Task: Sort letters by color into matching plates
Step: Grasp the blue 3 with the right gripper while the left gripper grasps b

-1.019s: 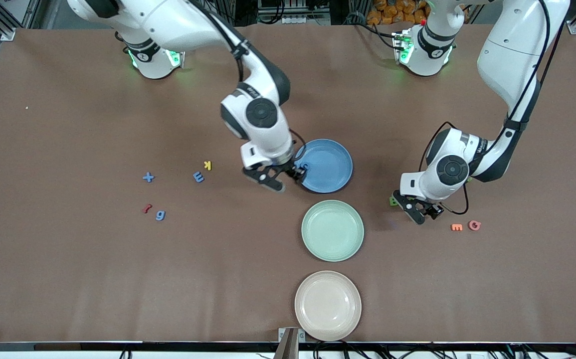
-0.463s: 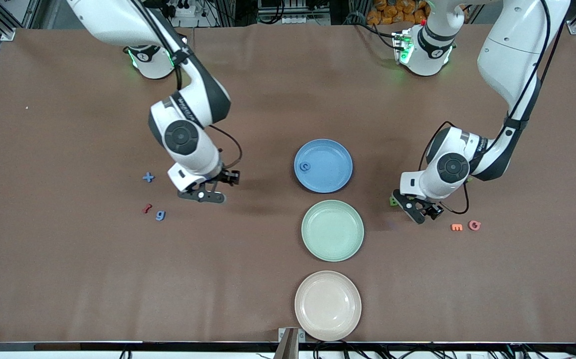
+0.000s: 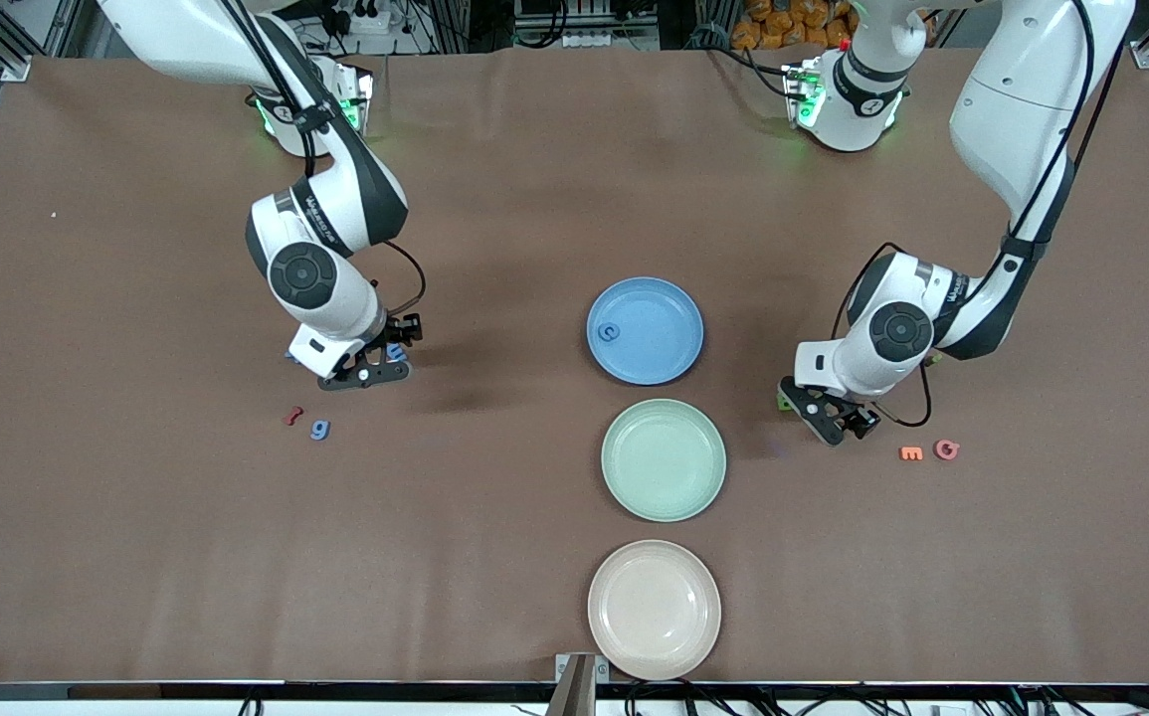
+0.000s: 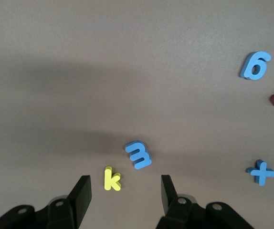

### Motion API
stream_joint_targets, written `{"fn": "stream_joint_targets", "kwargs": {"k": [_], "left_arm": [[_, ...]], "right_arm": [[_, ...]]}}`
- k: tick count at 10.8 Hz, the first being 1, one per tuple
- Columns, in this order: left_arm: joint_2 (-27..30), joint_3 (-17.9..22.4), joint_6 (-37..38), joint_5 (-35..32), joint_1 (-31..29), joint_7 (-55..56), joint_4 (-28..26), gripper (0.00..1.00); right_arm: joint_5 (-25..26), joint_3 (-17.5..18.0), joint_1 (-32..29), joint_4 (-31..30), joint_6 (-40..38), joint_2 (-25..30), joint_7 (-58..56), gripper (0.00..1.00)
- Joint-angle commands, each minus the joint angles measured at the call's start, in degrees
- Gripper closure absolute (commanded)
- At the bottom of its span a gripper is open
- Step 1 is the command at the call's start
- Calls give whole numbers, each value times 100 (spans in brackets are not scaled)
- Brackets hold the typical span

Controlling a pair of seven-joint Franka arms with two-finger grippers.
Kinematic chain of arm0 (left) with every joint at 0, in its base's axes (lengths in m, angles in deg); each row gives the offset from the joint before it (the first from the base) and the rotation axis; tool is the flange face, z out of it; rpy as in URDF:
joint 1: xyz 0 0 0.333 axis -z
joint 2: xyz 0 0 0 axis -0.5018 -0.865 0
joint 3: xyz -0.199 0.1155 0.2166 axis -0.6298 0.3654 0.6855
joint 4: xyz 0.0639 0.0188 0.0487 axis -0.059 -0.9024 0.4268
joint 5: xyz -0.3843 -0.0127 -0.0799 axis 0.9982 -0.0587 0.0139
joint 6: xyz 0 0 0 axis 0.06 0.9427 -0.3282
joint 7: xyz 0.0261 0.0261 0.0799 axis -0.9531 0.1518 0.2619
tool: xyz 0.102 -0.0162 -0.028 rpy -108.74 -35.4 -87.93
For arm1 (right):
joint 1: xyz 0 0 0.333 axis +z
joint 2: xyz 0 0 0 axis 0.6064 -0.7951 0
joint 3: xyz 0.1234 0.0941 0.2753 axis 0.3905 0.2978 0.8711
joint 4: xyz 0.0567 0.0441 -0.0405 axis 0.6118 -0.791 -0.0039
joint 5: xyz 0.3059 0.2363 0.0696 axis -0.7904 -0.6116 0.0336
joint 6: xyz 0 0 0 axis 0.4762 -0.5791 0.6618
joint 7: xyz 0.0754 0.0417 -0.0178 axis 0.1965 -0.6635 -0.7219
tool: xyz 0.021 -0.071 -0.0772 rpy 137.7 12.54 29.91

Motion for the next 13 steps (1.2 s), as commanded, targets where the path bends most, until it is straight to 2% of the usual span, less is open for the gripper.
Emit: {"fn": "stream_joint_targets", "kwargs": {"k": [1,2,3,4,9,12,13], "left_arm": [[-13,-27,-137,-60,-37,79,-73,0],[-22,-36,-137,-51,-46,192,-82,26],[-57,-36,-137,-51,-46,515,-99,85],[-144,-36,-137,-51,-20,814,-82,100],[-189,-123,-137,-51,51,1221,-21,100],[-101,-395,-128,-51,16,1537,268,100],[-101,-492,-128,-51,7,1729,383,100]], "right_arm": [[179,111,-241,-784,802,230,-849,32],[179,111,-320,-917,1084,177,-1252,32],[179,111,-373,-962,1191,133,-1578,32],[179,111,-383,-971,1262,63,-1721,35],[196,111,-339,-971,1948,-429,-1749,39],[284,111,-330,-971,2036,-535,-1749,46],[284,111,-321,-971,2045,-552,-1749,52]]}}
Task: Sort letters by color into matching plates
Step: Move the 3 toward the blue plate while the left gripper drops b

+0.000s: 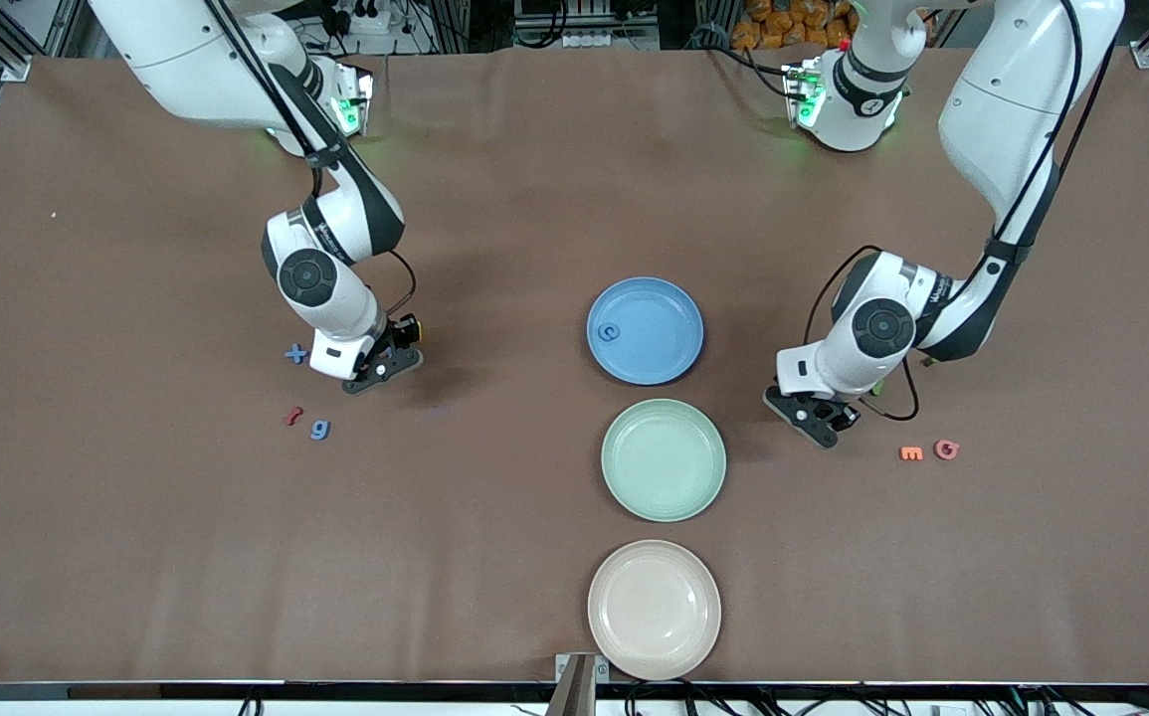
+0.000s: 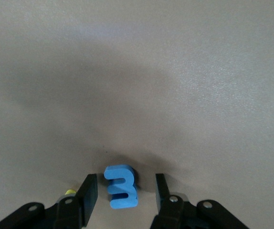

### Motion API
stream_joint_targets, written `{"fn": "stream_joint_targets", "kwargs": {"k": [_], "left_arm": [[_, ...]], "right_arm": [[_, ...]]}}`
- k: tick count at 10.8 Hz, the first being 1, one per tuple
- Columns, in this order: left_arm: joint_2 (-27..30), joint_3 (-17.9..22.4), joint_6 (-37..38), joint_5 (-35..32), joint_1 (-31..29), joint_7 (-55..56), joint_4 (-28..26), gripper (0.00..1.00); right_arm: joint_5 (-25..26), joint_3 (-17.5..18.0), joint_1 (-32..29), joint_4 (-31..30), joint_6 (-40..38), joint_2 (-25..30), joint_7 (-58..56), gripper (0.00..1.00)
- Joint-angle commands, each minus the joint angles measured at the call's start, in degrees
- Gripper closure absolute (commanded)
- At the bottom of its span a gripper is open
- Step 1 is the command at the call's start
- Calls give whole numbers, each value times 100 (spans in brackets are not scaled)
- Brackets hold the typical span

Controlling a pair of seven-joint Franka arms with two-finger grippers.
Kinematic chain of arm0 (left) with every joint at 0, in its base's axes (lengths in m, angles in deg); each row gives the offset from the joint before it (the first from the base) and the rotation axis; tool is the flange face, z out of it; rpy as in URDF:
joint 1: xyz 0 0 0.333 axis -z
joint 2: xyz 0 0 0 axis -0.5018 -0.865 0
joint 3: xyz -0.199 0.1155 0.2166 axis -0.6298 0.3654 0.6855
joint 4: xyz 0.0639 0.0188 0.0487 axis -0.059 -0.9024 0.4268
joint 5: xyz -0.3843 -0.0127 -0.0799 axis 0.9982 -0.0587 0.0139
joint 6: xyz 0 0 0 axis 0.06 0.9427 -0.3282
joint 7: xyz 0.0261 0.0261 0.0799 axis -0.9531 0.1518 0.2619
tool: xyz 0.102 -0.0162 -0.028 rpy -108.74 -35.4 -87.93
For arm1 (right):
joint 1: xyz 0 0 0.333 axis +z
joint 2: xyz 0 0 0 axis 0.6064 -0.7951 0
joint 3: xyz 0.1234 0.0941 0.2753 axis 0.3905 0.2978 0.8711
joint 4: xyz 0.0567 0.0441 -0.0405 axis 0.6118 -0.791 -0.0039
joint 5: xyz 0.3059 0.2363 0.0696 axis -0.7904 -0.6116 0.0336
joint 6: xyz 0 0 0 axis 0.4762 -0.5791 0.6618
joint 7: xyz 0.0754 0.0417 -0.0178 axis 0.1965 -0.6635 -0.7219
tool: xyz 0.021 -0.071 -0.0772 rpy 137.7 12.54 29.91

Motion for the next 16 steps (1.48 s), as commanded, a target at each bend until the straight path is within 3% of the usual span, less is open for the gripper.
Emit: {"fn": "stream_joint_targets", "kwargs": {"k": [1,3,4,6,8,10,11,12,14,16], "left_arm": [[-62,-266,-20,-10,30,621,362,100],[-115,-415,-11,288,74,842,546,100],[-124,-416,-11,359,135,973,599,100],[-386,-416,-11,630,467,1481,1089,100],[-729,-416,-11,764,837,2332,1687,100],[-958,-416,-11,764,1084,3019,2066,100],[-985,-407,-20,764,1120,3101,2155,80],[-968,-399,-11,703,1068,3032,2155,1],[-880,-355,41,720,972,3128,2112,0],[-688,-346,864,720,708,3503,2085,0]], "right_arm": [[87,57,-32,-27,82,-30,-34,59],[122,57,-31,-27,82,-30,-34,93],[114,66,-31,-19,39,5,-17,100],[44,119,-23,95,-162,171,254,100],[26,355,100,629,-846,207,1025,100],[-542,478,319,1017,-946,163,1467,100],[-842,575,372,1158,-946,154,1608,100],[-1027,585,564,1316,-946,146,1896,100],[-1064,585,960,1737,-946,-20,2791,100],[-1064,576,1355,2238,-885,-380,3662,100]]}}
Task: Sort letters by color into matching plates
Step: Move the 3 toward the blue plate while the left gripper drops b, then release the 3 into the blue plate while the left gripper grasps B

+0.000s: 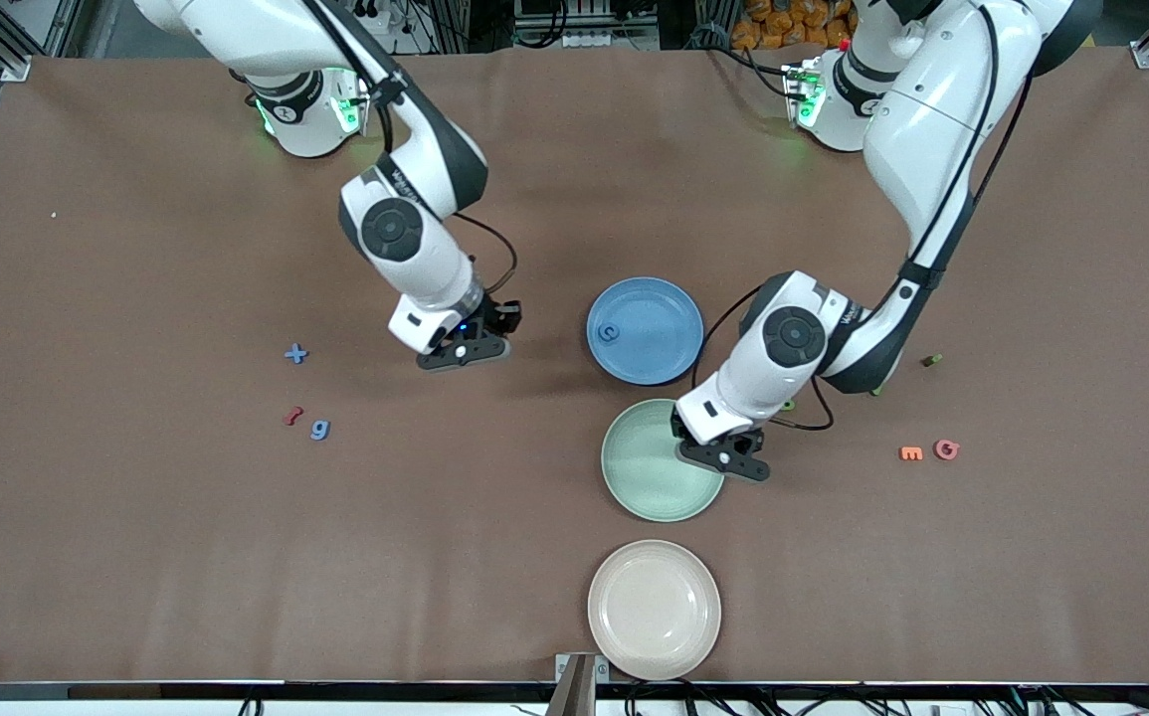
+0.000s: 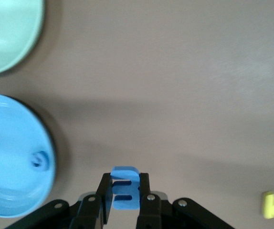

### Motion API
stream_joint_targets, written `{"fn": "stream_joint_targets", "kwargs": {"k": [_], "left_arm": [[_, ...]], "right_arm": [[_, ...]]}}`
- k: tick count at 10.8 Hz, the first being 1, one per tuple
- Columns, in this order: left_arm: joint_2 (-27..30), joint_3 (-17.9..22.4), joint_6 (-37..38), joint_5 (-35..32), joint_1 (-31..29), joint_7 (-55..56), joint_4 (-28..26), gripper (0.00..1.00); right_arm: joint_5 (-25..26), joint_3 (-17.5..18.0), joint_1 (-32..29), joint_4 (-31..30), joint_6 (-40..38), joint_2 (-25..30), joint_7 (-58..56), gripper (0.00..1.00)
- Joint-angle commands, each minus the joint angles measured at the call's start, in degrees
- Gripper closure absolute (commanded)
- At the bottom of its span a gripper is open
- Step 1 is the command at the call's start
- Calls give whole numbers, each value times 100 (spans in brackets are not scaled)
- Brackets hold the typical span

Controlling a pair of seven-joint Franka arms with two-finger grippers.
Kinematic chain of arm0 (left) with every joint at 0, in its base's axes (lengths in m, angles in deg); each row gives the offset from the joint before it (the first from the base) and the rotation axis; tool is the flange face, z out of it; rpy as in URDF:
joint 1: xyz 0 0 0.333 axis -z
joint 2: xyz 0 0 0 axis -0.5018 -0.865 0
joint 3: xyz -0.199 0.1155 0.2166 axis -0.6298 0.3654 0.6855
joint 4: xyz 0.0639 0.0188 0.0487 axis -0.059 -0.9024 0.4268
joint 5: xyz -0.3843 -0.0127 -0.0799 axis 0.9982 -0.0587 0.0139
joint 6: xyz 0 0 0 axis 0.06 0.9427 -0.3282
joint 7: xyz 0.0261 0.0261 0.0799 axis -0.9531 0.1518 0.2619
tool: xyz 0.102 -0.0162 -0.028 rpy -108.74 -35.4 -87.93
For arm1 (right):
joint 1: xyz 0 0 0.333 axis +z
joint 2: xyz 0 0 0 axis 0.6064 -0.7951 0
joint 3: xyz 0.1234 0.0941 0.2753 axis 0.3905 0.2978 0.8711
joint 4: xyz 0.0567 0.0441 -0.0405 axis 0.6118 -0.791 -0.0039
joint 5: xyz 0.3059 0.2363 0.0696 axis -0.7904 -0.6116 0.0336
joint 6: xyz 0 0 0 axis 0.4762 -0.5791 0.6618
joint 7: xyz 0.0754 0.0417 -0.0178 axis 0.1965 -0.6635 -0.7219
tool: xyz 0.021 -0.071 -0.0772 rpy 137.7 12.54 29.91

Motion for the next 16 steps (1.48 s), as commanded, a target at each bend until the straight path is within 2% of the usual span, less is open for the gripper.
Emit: {"fn": "stream_joint_targets", "kwargs": {"k": [1,5,9,10,12,14,15,16], "left_arm": [[279,15,904,38,-229,746,-79,0],[683,208,923,-400,-281,2312,-931,0],[736,209,897,-867,-703,2402,-1292,0],[815,182,749,-876,-843,2437,-1441,0],[1008,182,-92,-876,-941,2664,-2072,0],[1000,182,-210,-876,-880,3006,-2163,0],[1009,182,-211,-885,-827,3147,-2215,0],[1018,191,-193,-885,-775,3166,-2311,0]], "right_arm": [[-119,0,518,902,-5,-656,1197,100],[-83,-9,1037,1730,284,-1281,2341,100],[-57,-149,1415,1739,1049,-1668,2817,100],[-57,-150,1442,1739,1137,-1721,2826,100],[-57,-158,1504,1739,1173,-1774,2835,100],[-66,-150,1539,1739,1182,-1800,2835,100],[-83,-150,1557,1739,1243,-1827,2853,72],[-75,-150,1609,1739,1409,-1836,3027,64]]}}
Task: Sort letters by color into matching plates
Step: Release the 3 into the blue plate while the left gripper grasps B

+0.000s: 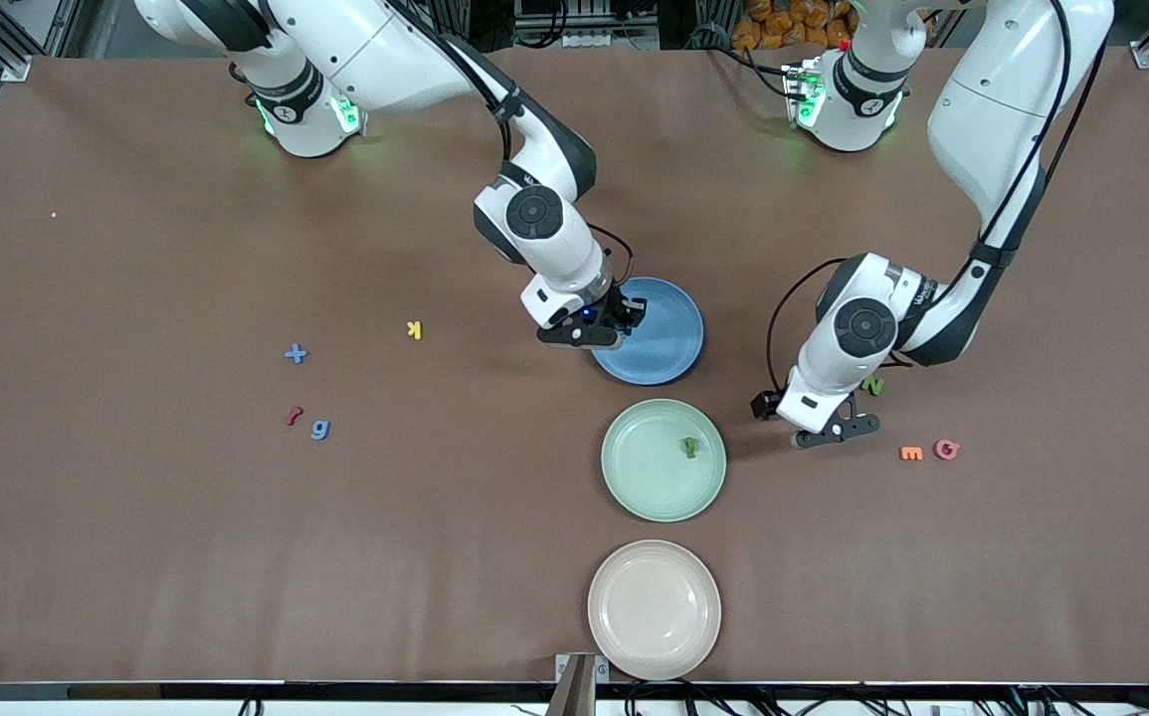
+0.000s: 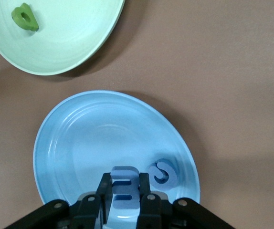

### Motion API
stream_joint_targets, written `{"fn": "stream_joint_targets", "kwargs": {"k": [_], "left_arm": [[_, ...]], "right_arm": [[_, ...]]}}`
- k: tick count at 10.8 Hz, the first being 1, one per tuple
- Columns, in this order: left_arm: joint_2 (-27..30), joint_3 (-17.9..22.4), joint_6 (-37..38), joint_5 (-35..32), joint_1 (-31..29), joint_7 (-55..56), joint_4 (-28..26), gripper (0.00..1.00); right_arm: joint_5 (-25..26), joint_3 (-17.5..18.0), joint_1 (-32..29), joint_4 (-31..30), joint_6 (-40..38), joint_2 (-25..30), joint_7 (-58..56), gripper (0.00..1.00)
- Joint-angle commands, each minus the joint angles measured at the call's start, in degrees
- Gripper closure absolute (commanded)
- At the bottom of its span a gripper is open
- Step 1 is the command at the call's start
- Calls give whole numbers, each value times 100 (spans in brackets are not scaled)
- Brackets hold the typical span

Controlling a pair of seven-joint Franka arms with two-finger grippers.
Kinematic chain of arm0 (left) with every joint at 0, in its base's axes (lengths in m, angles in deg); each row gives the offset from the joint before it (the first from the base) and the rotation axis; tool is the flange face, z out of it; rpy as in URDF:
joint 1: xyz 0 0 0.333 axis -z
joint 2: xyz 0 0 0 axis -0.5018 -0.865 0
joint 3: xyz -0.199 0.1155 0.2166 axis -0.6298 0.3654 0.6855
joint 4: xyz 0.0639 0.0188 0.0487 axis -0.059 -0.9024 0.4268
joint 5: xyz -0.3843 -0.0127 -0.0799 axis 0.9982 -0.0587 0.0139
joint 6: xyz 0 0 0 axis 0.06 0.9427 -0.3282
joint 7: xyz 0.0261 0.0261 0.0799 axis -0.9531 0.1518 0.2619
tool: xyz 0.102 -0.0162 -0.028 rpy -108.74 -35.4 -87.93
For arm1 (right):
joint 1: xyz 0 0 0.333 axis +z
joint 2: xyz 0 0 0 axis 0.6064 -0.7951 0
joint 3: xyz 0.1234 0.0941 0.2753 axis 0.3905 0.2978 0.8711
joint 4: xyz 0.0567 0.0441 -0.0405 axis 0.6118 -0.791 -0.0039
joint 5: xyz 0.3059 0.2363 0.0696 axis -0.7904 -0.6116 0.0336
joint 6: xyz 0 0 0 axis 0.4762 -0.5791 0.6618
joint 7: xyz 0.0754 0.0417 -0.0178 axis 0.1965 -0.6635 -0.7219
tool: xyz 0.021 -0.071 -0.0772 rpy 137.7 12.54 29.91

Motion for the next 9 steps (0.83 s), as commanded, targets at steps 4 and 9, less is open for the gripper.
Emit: {"fn": "stream_joint_targets", "kwargs": {"k": [4,9], "left_arm": [[177,-13,-54,-652,38,460,-422,53],[160,-30,-72,-600,29,512,-151,100]], "right_arm": [[-51,-56,252,134,308,-68,758,13],[-16,-494,-475,-473,-1206,1054,427,0]]}}
